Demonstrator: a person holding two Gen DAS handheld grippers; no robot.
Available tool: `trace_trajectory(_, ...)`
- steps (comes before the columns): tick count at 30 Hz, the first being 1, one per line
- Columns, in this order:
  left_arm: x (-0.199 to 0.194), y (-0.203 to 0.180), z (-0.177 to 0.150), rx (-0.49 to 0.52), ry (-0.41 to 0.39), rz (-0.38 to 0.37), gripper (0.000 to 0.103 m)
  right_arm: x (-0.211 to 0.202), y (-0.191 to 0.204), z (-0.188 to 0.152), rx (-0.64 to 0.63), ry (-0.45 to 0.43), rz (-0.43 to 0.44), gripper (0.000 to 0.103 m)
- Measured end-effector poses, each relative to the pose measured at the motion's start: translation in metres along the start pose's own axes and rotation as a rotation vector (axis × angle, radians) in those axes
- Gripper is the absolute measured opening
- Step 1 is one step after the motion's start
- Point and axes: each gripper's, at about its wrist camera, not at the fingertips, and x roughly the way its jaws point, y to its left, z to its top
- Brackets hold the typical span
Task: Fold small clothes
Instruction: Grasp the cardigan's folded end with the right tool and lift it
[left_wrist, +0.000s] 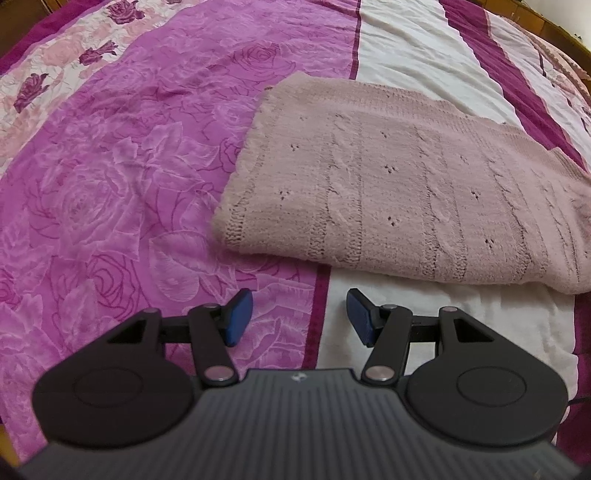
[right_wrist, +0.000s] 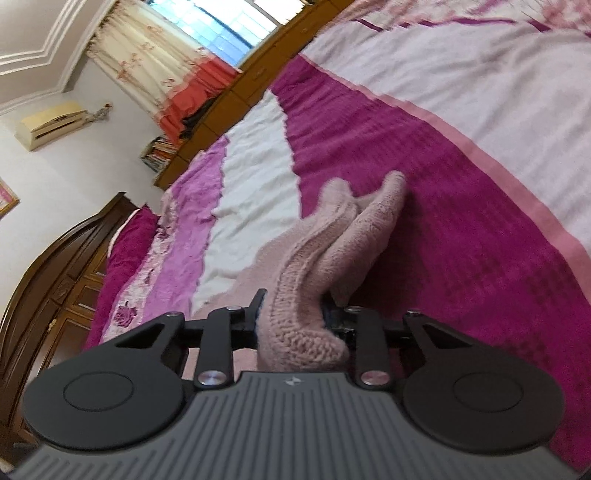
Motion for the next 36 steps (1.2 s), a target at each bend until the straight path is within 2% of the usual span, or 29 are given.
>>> trace_trajectory(5, -0.006, 0.007, 0.004, -0.009, -0.022, 0.01, 0.058, -0.004, 0.032, 0.004, -0.077, -0.025, 0.036, 0.03)
trace_trajectory(11, -0.015, 0.022, 0.008, -0.026, -0.052, 0.02, 0.058, -0.001, 0.079, 0.009, -0.132, -0.011, 0.071, 0.028)
trace_trajectory(20, -0.025, 0.048, 0.014, -0.055, -0.093, 0.035, 0.058, 0.005, 0.152, -0.006, -0.168, -0.018, 0.173, 0.026)
trace_trajectory(31, -0.032, 0.084, 0.012, -0.111, -0.116, 0.05, 0.058, 0.037, 0.227, -0.048, -0.235, 0.06, 0.26, 0.025)
trace_trajectory(36, -0.033, 0.099, 0.01, -0.129, -0.115, 0.062, 0.058, 0.068, 0.259, -0.082, -0.279, 0.126, 0.255, 0.025)
